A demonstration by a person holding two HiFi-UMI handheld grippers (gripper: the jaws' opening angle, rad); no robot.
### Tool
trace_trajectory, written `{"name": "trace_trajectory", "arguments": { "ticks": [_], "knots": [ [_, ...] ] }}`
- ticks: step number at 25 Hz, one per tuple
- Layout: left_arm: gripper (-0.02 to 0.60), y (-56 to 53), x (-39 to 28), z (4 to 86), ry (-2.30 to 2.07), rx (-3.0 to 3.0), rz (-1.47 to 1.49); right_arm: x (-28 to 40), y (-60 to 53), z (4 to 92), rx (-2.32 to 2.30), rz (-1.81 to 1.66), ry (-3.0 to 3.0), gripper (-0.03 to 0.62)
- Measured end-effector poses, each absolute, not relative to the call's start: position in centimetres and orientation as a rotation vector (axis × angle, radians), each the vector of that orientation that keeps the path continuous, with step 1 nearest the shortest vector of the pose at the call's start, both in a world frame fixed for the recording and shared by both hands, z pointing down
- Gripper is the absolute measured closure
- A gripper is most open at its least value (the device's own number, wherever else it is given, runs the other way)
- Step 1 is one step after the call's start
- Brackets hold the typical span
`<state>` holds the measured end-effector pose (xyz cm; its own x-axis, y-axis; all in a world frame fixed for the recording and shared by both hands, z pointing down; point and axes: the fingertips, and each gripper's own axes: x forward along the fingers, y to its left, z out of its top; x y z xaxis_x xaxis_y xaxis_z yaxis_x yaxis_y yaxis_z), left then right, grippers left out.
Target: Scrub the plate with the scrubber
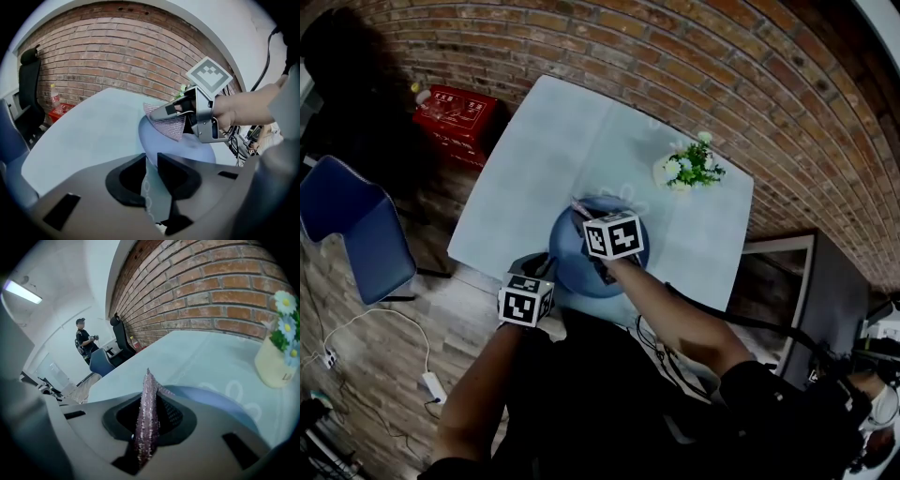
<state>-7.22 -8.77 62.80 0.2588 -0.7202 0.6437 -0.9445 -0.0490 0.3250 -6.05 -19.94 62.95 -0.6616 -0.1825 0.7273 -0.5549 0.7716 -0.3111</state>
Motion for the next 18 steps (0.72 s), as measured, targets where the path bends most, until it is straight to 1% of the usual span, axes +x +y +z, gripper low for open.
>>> {"name": "trace_trajectory", "arguments": {
  "ticks": [18],
  "knots": [
    [0.497, -6.9, -8.8, 60.6, -1.650, 1.748, 0.269, -8.0, -14.2, 62.7, 0.316, 0.673, -2.305, 0.522]
  ]
}}
